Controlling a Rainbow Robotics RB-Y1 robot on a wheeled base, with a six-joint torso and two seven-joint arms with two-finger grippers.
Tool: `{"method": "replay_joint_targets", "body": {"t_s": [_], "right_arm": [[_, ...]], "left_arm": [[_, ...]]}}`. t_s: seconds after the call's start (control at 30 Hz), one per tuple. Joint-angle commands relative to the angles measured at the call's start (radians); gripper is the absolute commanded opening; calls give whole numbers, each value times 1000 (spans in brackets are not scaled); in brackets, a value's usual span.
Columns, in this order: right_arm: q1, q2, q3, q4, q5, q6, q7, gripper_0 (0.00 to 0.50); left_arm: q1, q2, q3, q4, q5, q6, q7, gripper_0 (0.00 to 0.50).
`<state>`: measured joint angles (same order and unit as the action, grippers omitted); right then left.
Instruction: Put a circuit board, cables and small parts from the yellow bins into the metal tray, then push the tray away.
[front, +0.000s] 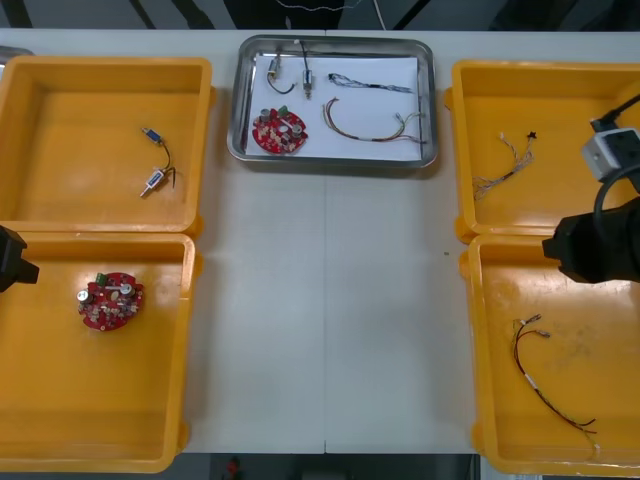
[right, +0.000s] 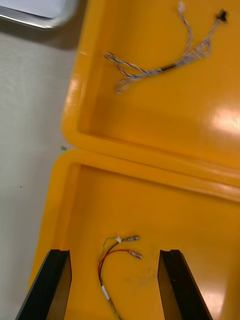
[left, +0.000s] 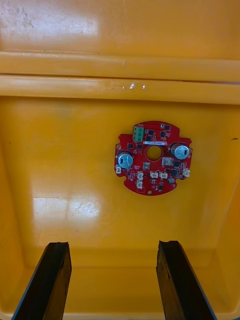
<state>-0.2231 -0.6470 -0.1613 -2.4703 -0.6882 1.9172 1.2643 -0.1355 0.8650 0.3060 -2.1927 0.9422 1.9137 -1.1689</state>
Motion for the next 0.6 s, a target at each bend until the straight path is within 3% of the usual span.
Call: {"method": "replay_joint_targets", "body": {"t_s": [0.03,0.2,0.5,0.6], "right_arm": [[97,-75,-112,-36,-71,3,-83,500],[169,-108,-227,-35,-146,3,-99,500],[243,-120,-274,16,-111,3,-100,500],[240,-120,-274,60,-134,3,-102,500]], "left_arm": [[17,40,21,-27,7,6,-52,500],[17,40,21,-27,7,6,-52,500],[17,40,21,-27,7,6,-52,500],[17,40,21,-27,7,6,-52,500]]}}
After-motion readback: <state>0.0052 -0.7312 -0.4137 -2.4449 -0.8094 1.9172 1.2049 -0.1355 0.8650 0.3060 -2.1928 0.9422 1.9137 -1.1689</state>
